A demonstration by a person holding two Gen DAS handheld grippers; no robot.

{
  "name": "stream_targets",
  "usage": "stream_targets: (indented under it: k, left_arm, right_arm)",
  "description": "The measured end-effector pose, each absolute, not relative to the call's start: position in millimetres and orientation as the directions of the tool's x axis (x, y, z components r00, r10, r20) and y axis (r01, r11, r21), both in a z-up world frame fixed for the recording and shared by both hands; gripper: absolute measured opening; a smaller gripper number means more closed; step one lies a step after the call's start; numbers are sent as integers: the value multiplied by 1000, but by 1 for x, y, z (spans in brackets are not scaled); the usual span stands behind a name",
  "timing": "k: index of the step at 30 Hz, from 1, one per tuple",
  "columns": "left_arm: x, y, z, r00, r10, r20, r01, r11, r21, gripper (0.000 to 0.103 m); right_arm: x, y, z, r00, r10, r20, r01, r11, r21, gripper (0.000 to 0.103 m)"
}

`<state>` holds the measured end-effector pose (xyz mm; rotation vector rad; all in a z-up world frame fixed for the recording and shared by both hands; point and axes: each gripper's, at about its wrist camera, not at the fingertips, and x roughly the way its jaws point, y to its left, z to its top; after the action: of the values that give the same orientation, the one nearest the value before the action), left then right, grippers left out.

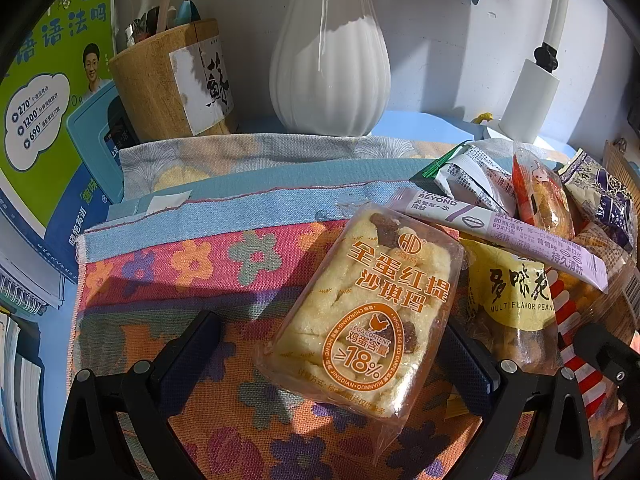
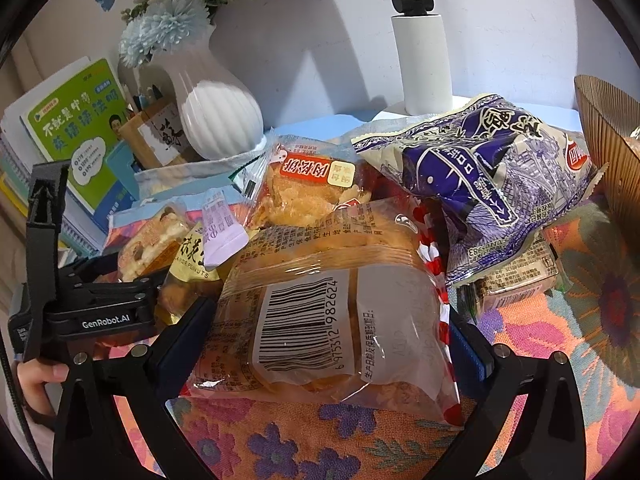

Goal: Organize snacks
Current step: 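Grasp the orange-labelled cake pack with the left tool while the right grasps the barcoded bread bag, then lift the cake pack with the left tool while the right lifts the bread bag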

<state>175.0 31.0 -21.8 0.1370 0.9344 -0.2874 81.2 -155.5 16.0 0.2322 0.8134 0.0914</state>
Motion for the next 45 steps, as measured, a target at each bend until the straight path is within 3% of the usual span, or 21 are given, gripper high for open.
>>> stream_targets:
  k: [17, 18, 19, 21, 25, 31, 45]
  left_arm:
    - [174, 30, -23, 575, -178, -798, 300, 954, 3, 103]
    - [170, 29, -20, 578, -185, -795, 304, 953, 0, 98]
    - [166, 29, -18, 587, -201, -784, 315, 949, -8, 80]
    - [157, 27, -11, 614, -236, -753, 339, 941, -18, 57]
    - [157, 29, -12, 629, -245, -737, 325, 945, -37, 49]
    - [160, 42, -14, 642, -268, -718, 291, 952, -96, 48]
    - [147, 53, 10, 690, -224, -688, 247, 967, -67, 48]
  right_arm:
    - [81, -160, 15, 692, 188, -697, 0, 965, 261, 103]
    - [81, -161, 15, 693, 193, -694, -2, 964, 266, 103]
    - [79, -163, 16, 701, 201, -685, -2, 960, 280, 103]
    - [75, -167, 18, 717, 227, -659, -17, 951, 309, 88]
    - [66, -176, 19, 730, 310, -609, -60, 917, 394, 77]
    - [51, -181, 20, 740, 334, -583, -66, 899, 432, 72]
    - [23, -196, 18, 752, 383, -536, -66, 854, 516, 71]
